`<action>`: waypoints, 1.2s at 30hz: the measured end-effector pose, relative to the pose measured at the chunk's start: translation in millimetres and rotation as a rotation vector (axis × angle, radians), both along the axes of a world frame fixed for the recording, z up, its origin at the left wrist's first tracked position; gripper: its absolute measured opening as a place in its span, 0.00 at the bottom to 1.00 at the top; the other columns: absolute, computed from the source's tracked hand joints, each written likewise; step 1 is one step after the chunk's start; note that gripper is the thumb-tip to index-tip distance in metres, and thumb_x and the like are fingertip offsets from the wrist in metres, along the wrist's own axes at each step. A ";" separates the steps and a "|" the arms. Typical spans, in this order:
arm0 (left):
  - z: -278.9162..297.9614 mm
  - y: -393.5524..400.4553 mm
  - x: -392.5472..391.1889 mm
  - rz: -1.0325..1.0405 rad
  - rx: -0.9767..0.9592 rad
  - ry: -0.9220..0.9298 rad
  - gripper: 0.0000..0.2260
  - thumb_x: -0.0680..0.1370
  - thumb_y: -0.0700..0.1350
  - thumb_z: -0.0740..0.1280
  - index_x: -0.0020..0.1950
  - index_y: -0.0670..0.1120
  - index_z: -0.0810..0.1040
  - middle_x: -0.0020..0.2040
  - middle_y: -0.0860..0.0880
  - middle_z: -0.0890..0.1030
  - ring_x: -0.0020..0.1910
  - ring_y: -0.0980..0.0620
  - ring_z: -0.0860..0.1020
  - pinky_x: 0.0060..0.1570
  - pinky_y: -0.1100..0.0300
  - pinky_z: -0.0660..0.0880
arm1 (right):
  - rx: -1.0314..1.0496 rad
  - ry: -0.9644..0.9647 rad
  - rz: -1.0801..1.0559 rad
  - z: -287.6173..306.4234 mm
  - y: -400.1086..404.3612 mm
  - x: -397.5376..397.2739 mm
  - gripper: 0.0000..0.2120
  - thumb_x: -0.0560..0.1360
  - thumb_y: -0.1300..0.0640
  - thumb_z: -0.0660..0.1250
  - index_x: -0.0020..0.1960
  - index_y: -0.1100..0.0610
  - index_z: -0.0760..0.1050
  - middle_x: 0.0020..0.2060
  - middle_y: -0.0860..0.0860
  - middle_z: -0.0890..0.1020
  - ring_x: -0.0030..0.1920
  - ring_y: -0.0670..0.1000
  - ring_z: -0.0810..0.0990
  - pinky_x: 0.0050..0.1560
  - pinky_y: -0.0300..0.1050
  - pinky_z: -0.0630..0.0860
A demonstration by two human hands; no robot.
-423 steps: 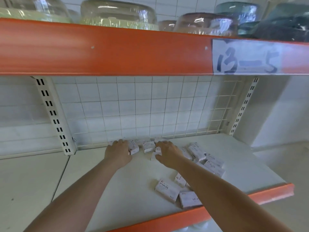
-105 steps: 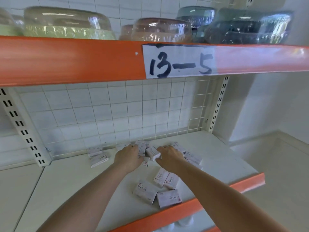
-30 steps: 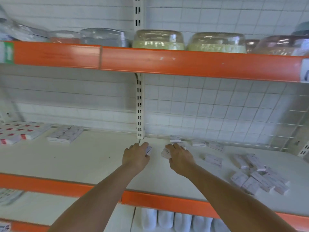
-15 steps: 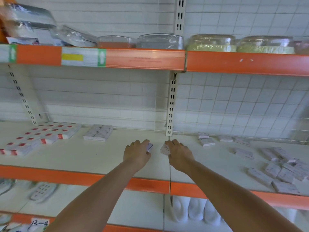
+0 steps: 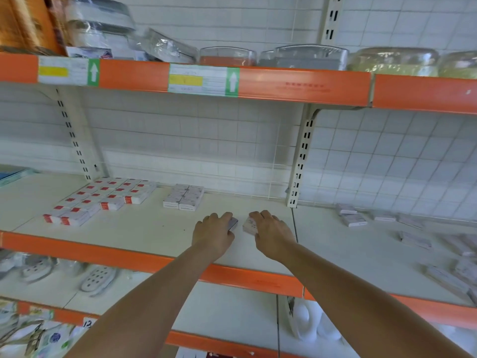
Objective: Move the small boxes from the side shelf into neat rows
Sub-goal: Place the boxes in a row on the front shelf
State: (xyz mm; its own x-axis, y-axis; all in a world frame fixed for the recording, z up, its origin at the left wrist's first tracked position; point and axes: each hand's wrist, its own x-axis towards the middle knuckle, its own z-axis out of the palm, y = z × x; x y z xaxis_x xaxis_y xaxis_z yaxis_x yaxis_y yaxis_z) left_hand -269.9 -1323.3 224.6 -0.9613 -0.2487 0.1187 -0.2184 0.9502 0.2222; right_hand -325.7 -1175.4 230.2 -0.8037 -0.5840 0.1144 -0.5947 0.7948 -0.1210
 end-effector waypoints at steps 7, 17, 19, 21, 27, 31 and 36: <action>-6.0 -36.8 -12.0 0.080 -0.012 -0.005 0.20 0.79 0.46 0.59 0.72 0.51 0.65 0.57 0.44 0.74 0.57 0.43 0.73 0.52 0.54 0.69 | -0.009 -0.012 0.079 -9.0 -40.5 -18.0 0.26 0.77 0.61 0.61 0.74 0.53 0.59 0.66 0.53 0.69 0.62 0.56 0.72 0.60 0.48 0.69; -12.8 -82.3 -36.1 0.182 -0.019 -0.024 0.21 0.80 0.46 0.58 0.73 0.51 0.63 0.58 0.43 0.74 0.57 0.44 0.74 0.53 0.54 0.71 | 0.023 -0.007 0.177 -18.0 -78.5 -56.7 0.26 0.77 0.61 0.61 0.73 0.52 0.60 0.65 0.53 0.69 0.61 0.55 0.72 0.59 0.46 0.70; -14.2 -89.7 -37.7 0.195 -0.005 -0.021 0.21 0.80 0.46 0.58 0.73 0.51 0.63 0.58 0.43 0.74 0.57 0.44 0.74 0.53 0.54 0.71 | 0.023 -0.005 0.188 -18.2 -86.7 -62.3 0.26 0.77 0.61 0.61 0.73 0.52 0.60 0.65 0.53 0.69 0.62 0.55 0.72 0.59 0.47 0.70; -16.2 -98.2 -37.9 0.203 0.004 -0.025 0.20 0.80 0.45 0.58 0.72 0.51 0.63 0.57 0.44 0.74 0.56 0.44 0.74 0.52 0.55 0.71 | 0.026 -0.011 0.196 -18.6 -96.5 -65.1 0.26 0.77 0.61 0.61 0.73 0.52 0.60 0.65 0.53 0.69 0.62 0.55 0.72 0.60 0.47 0.70; -19.0 -132.1 -39.8 0.221 0.014 -0.025 0.20 0.80 0.45 0.57 0.72 0.51 0.63 0.58 0.43 0.74 0.57 0.45 0.74 0.53 0.55 0.71 | 0.030 -0.026 0.207 -19.8 -130.2 -67.3 0.26 0.77 0.61 0.61 0.74 0.53 0.60 0.66 0.53 0.69 0.62 0.55 0.72 0.60 0.48 0.71; -22.5 -158.2 -37.1 0.217 0.034 -0.029 0.20 0.80 0.45 0.59 0.72 0.49 0.63 0.59 0.44 0.74 0.58 0.45 0.73 0.54 0.55 0.70 | 0.008 -0.056 0.172 -23.7 -153.9 -62.0 0.26 0.77 0.63 0.61 0.73 0.54 0.61 0.65 0.53 0.69 0.61 0.55 0.72 0.58 0.47 0.71; -28.1 -191.9 -33.9 0.182 0.075 -0.050 0.19 0.79 0.46 0.61 0.69 0.45 0.63 0.57 0.44 0.75 0.56 0.45 0.75 0.50 0.56 0.71 | -0.028 -0.108 0.123 -31.1 -184.4 -50.3 0.27 0.77 0.64 0.60 0.74 0.55 0.60 0.67 0.52 0.68 0.63 0.55 0.71 0.60 0.47 0.72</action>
State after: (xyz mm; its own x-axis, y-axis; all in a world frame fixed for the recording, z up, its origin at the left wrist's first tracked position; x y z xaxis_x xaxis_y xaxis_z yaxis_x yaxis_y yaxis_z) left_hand -303.8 -1515.2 196.5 -0.9038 -0.4255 0.0463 -0.3978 0.8751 0.2755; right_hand -375.9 -1359.8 199.1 -0.7348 -0.6765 0.0490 -0.6696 0.7121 -0.2109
